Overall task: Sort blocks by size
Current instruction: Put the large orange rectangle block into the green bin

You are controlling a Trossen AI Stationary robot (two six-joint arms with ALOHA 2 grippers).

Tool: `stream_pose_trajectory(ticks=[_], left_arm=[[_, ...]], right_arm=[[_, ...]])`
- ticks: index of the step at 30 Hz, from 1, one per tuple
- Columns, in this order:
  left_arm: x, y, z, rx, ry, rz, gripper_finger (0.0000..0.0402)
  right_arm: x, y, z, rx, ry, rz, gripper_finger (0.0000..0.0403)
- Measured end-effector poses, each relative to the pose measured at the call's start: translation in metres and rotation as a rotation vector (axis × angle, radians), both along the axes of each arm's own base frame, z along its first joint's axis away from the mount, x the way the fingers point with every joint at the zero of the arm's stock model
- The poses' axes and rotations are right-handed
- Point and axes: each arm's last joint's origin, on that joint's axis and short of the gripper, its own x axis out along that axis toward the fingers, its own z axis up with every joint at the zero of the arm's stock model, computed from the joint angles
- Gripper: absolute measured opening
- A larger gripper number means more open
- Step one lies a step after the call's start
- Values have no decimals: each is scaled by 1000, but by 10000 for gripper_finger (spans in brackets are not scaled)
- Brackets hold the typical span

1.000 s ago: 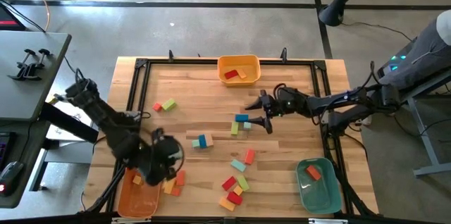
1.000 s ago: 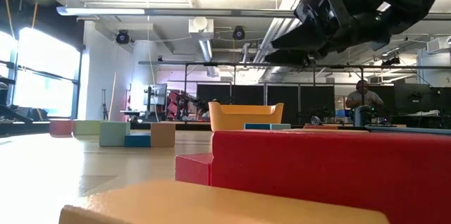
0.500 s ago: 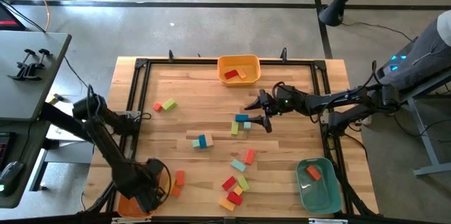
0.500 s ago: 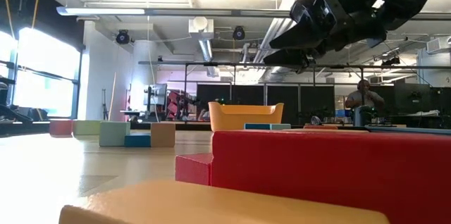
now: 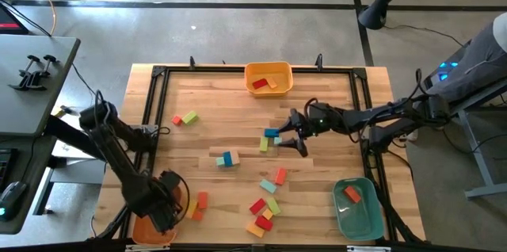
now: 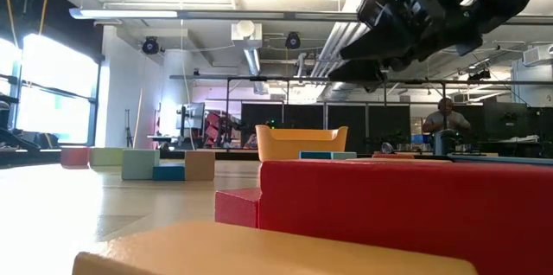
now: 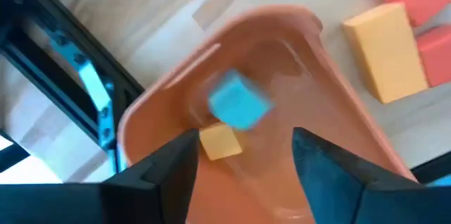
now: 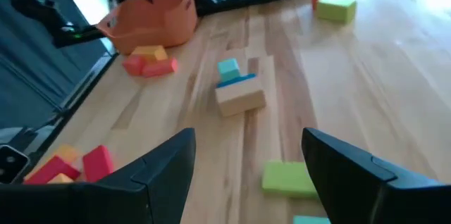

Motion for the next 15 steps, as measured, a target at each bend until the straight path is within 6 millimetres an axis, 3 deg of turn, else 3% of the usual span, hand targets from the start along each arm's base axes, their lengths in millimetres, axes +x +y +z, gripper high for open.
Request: stream_pose_trajectory(ticks=[8, 15], left_arm=[[-5, 20, 30, 41, -282, -25, 232], [11, 32, 43, 531, -842, -202, 225]], right_arm=[[3, 14, 6, -14, -74, 57, 257], [4, 26, 13, -15, -144, 104, 257]])
